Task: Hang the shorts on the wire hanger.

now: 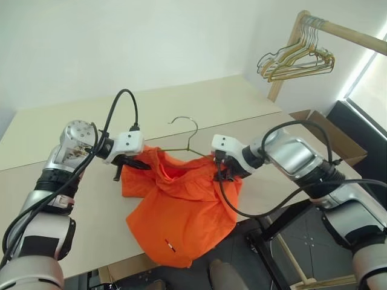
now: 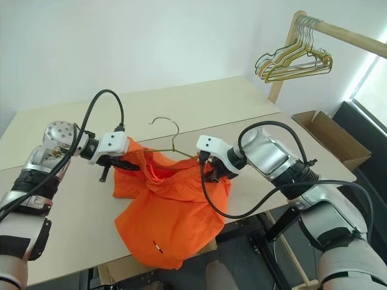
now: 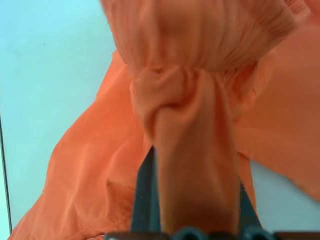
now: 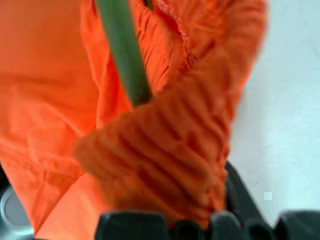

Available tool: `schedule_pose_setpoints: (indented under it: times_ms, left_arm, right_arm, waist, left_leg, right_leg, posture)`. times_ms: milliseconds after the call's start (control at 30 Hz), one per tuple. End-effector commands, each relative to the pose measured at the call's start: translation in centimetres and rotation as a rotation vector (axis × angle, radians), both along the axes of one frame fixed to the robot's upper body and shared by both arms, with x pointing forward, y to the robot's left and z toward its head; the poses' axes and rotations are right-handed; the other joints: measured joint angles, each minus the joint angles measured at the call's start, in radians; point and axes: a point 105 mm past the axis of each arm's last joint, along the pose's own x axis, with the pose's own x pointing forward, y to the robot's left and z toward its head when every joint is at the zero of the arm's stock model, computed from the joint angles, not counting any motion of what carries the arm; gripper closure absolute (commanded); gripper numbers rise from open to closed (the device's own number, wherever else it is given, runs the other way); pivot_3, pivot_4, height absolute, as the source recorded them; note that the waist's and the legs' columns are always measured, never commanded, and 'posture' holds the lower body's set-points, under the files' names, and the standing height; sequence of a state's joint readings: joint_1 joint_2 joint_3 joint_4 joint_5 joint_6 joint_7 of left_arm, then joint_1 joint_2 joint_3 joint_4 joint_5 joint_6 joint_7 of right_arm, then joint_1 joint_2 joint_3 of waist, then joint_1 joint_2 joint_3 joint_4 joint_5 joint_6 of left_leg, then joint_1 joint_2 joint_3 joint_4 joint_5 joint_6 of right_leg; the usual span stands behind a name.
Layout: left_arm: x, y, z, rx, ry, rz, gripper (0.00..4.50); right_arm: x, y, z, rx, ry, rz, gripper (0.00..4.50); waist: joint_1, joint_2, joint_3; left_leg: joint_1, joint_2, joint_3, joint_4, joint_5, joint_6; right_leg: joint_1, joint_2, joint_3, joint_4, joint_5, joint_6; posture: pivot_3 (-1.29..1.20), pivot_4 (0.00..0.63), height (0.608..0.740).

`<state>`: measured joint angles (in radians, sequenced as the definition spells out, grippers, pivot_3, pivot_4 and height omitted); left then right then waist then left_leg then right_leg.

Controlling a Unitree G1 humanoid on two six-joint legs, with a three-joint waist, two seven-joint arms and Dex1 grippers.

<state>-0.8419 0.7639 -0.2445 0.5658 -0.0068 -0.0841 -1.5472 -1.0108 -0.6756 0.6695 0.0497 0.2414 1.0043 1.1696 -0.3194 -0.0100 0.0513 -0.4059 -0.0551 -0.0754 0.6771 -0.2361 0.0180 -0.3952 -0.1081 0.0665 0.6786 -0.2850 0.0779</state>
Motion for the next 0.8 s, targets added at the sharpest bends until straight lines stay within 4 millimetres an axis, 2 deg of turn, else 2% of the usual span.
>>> schedule_pose_setpoints:
  times_ms: [33, 100, 367, 567, 600, 700, 800]
  left_arm:
    - [-0.5, -0.3, 1.7, -0.045, -0.059, -0.06, 4.5]
    - [-0.6, -0.3, 1.8, -0.05, -0.052, -0.071, 4.5]
    - [-1.0, -1.4, 4.3, -0.214, -0.04, -0.091, 2.14]
    - [-0.1, -1.1, 7.6, -0.361, -0.074, -0.022, 0.22]
    - [0.1, -1.0, 8.3, -0.387, -0.089, -0.006, 0.04]
    - [0.2, -1.0, 10.9, -0.516, -0.11, 0.036, 0.04]
    - [-0.5, -2.1, 13.3, -0.683, -0.101, 0.058, 0.04]
  right_arm:
    - [-0.3, 0.0, 2.5, 0.085, 0.036, 0.018, 4.48]
    - [-0.7, -0.1, 2.9, 0.105, 0.063, 0.028, 4.48]
    - [-2.8, -1.7, 3.6, 0.155, 0.13, 0.006, 4.5]
    - [-4.4, -4.8, 3.3, 0.198, 0.166, -0.167, 4.5]
    - [-4.7, -5.4, 3.3, 0.217, 0.172, -0.214, 4.5]
    - [-5.5, -7.2, 3.5, 0.262, 0.164, -0.358, 4.5]
    - [-5.9, -9.2, 3.6, 0.292, 0.127, -0.513, 4.5]
  waist:
    - [-0.001, 0.0, 0.0]
    - [0.0, 0.0, 0.0]
    - [0.004, 0.0, 0.0]
    - [0.004, 0.0, 0.0]
    - [0.004, 0.0, 0.0]
    - [0.003, 0.0, 0.0]
    - [0.003, 0.0, 0.0]
  left_leg:
    - [0.0, 0.0, 0.0, 0.0, 0.0, 0.0]
    - [0.0, 0.0, 0.0, 0.0, 0.0, 0.0]
    - [0.0, 0.0, -0.001, 0.0, 0.0, 0.0]
    - [0.0, -0.001, -0.002, 0.0, 0.0, 0.0]
    - [-0.001, -0.001, -0.002, 0.0, 0.0, 0.0]
    - [0.0, -0.001, -0.001, 0.0, 0.0, 0.0]
    - [0.0, 0.0, -0.001, 0.0, 0.0, 0.0]
  right_leg:
    - [0.0, 0.0, 0.0, 0.0, 0.0, 0.0]
    - [0.0, 0.0, 0.0, 0.0, 0.0, 0.0]
    - [0.0, -0.001, -0.001, 0.0, 0.0, 0.001]
    - [0.001, -0.002, -0.001, -0.002, -0.001, 0.001]
    - [0.001, -0.002, -0.001, -0.002, -0.001, 0.001]
    - [0.001, -0.002, -0.001, -0.005, -0.001, 0.002]
    - [0.001, -0.002, -0.001, -0.005, -0.001, 0.002]
  posture:
    - [-0.24, 0.008, 0.74]
    - [-0.24, 0.008, 0.74]
    - [-0.25, 0.009, 0.74]
    - [-0.26, 0.009, 0.74]
    - [-0.26, 0.009, 0.74]
    - [-0.29, 0.012, 0.74]
    - [-0.31, 0.013, 0.74]
